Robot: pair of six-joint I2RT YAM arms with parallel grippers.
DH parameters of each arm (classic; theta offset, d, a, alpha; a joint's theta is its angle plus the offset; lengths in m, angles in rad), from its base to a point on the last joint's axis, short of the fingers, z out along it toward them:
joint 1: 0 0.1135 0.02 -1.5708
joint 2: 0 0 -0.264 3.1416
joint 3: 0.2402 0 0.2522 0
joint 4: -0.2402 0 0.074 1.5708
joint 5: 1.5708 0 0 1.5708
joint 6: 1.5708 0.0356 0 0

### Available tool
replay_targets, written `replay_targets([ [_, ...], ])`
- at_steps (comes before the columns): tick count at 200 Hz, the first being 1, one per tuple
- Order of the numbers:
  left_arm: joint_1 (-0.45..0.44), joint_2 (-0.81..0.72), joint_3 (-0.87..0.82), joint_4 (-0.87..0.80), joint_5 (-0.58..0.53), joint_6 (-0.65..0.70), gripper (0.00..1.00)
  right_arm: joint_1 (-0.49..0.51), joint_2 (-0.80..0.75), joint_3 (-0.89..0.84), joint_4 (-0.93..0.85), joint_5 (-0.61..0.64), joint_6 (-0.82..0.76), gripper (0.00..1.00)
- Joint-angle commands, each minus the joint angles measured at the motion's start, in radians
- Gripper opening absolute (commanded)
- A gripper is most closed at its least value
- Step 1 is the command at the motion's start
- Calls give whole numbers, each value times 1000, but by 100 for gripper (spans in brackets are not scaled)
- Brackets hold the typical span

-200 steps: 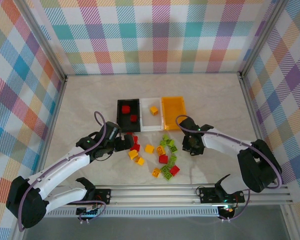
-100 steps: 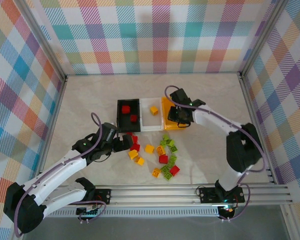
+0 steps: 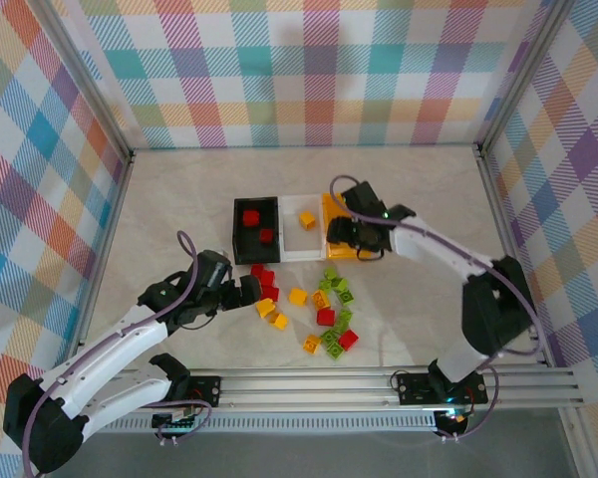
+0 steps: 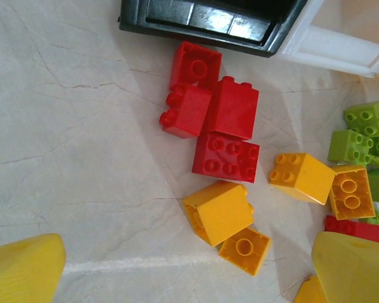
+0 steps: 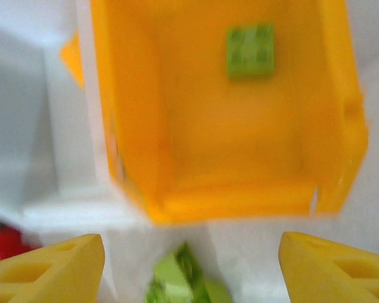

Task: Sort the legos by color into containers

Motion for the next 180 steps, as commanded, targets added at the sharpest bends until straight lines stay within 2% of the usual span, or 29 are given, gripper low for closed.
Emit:
replay_targets([
  [1,-5,-9,-17,-16,6,-21,100,45,-91,-168,-3,-45,40,72],
  [33,-4,8,-23,-3,6,-26,100,104,-142,-301,30,-102,12,72],
  [95,-4,19,-22,-8,2,-31,100,143,-35,-292,45,-108,-70,70],
  [128,-4,18,-23,-11,-4,-31,100,143,43,-259,44,-82,-90,60],
  [180,-4,22,-31,-2,0,-29,100,152,69,-260,71,-87,-96,42],
])
